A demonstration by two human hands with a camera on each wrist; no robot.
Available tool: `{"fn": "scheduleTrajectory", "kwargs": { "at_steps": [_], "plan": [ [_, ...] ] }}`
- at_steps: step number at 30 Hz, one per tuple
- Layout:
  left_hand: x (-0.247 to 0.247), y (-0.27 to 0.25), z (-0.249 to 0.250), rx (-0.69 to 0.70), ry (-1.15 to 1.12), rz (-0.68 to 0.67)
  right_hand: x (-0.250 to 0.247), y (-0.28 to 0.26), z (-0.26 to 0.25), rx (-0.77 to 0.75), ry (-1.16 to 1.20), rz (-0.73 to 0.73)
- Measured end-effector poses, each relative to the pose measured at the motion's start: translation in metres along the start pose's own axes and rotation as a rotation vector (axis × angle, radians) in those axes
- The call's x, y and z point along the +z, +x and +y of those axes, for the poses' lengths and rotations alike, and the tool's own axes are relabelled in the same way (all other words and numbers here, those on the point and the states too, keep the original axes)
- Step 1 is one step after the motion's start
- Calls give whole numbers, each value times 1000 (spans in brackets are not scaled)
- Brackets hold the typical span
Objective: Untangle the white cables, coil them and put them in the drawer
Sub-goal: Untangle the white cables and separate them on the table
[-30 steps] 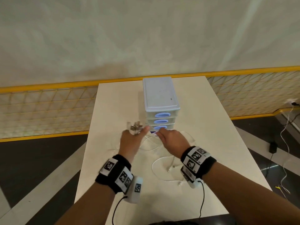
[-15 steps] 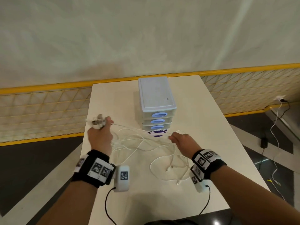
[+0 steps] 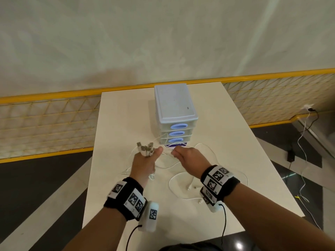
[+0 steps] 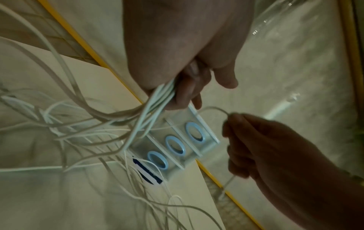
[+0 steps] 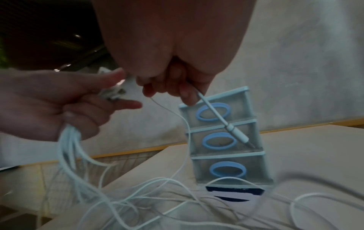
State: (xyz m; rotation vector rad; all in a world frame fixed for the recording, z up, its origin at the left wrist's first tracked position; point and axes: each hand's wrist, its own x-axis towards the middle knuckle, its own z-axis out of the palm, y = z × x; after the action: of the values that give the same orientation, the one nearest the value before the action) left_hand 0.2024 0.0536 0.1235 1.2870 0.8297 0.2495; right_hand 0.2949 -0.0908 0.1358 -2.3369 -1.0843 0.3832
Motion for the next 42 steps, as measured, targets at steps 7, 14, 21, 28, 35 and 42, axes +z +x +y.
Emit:
{"fn": "scheduleTrajectory", "kwargs": {
  "at_steps": [7, 14, 21, 28, 35, 42],
  "plan": [
    [7, -5, 0, 20, 94, -30, 16, -8, -7, -16, -9, -99],
    [-8, 5, 15, 127, 64, 202, 4, -13, 26, 140, 40, -104],
    [-18, 4, 7, 96, 191, 76, -5, -26, 79, 257, -87, -116],
    [-33, 12, -11, -5, -85, 76, 2, -55, 134, 447, -353, -148],
    [-43, 23, -13, -20, -215, 112, -3, -74, 158, 596, -160, -225],
    [-42, 16, -27, -13, -243, 106, 20, -115, 175, 589, -417, -474]
  ]
}}
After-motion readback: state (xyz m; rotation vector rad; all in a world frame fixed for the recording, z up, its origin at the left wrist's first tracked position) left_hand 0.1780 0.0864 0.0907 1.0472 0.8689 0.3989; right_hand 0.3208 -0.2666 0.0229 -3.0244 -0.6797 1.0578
